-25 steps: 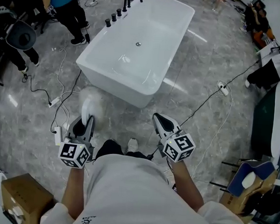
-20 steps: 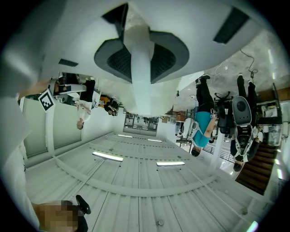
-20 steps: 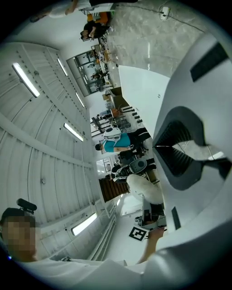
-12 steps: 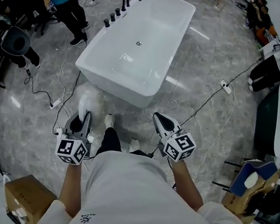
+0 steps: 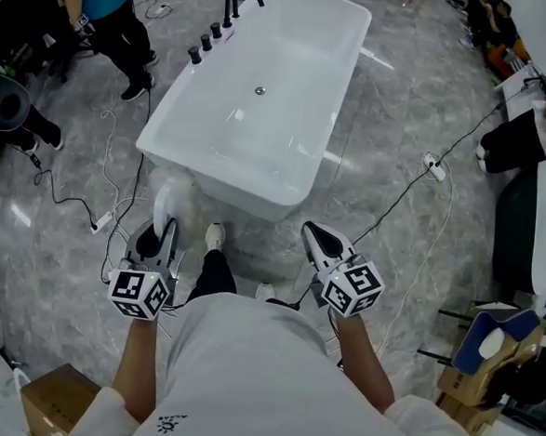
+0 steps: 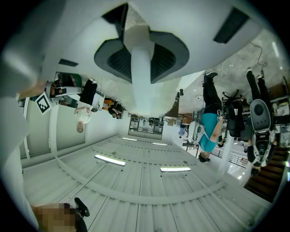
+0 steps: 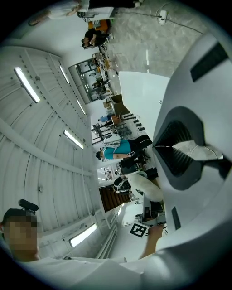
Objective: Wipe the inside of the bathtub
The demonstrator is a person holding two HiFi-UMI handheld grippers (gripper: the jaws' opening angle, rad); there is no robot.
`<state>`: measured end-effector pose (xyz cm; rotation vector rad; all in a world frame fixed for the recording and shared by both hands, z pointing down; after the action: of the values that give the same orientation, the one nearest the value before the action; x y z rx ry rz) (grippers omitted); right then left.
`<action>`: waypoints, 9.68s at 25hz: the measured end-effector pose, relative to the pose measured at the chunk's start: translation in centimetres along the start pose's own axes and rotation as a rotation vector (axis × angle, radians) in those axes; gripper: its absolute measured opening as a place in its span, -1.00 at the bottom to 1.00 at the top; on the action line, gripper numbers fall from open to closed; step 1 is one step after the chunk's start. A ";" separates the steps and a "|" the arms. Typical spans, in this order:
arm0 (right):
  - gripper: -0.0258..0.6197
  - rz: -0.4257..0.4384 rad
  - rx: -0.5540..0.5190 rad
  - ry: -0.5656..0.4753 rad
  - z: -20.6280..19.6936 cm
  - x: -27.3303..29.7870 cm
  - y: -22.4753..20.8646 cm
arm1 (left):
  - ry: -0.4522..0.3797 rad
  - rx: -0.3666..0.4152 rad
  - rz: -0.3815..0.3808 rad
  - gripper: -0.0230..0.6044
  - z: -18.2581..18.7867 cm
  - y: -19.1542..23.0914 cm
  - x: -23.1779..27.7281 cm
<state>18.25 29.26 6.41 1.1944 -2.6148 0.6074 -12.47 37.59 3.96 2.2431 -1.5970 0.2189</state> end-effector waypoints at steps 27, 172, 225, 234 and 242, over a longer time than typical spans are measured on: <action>-0.86 -0.319 0.062 0.038 7.6 18.7 1.2 | 0.207 0.004 -0.348 -0.61 3.2 21.8 15.7; -0.86 0.044 -0.010 0.508 -20.0 36.8 -9.3 | 1.240 -0.084 -0.546 -0.62 -27.5 15.1 43.0; -0.86 -0.104 -0.072 0.619 -23.8 33.0 -16.6 | 1.392 -0.159 -0.706 -0.62 -37.6 3.9 53.8; -0.86 -0.079 -0.084 0.634 -24.5 34.2 -16.6 | 1.403 -0.169 -0.706 -0.62 -38.6 5.1 54.5; -0.86 -0.057 -0.095 0.638 -24.6 35.7 -16.2 | 1.416 -0.167 -0.662 -0.62 -38.5 8.5 53.9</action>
<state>7.57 6.64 45.39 0.8585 -2.0403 0.7023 1.51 2.92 59.32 1.5646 -0.1155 1.0859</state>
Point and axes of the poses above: the fingertips, and each gripper's own axes: x forward along the fingers, y to its left, z out of its top, the point moved 4 cm from there along -x, backward along the fingers, and after that the axes turned 11 degrees about -z, right-handed, at the moved point
